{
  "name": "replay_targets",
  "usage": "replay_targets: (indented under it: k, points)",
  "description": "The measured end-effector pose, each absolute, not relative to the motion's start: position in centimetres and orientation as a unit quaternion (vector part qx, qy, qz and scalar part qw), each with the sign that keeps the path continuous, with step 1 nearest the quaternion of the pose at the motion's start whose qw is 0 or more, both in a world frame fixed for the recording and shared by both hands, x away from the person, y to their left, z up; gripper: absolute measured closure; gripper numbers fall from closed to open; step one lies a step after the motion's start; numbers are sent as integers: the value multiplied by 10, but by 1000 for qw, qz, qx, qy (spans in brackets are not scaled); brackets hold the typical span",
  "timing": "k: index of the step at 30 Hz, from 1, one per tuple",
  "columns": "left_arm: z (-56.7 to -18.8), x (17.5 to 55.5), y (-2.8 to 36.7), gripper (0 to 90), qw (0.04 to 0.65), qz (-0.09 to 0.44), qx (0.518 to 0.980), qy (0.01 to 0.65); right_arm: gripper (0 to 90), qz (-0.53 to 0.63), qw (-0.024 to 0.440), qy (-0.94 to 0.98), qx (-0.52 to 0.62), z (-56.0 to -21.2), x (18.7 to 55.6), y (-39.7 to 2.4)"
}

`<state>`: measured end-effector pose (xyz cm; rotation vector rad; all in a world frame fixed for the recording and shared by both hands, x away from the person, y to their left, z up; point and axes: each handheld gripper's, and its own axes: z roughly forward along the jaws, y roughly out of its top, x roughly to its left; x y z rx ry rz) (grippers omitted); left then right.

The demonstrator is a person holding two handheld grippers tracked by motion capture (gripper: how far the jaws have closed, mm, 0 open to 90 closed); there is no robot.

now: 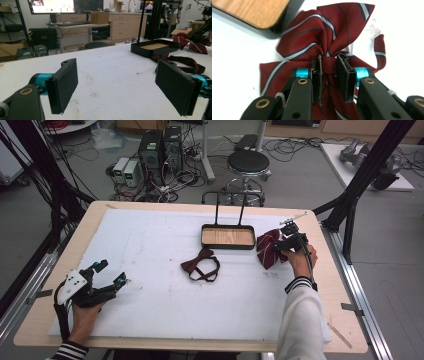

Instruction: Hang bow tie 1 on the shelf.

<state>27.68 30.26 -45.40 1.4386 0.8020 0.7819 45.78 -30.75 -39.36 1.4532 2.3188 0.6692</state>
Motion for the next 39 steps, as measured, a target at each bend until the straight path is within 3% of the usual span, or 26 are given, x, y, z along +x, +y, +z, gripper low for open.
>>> replay_targets:
  k: [11, 39]
  points:
    - [-454, 277, 303, 187, 612, 340, 624, 347, 755, 310, 189, 784, 504, -370, 444, -313]
    - [-454, 277, 302, 187, 611, 341, 624, 347, 753, 491, 193, 739, 420, -328, 410, -312]
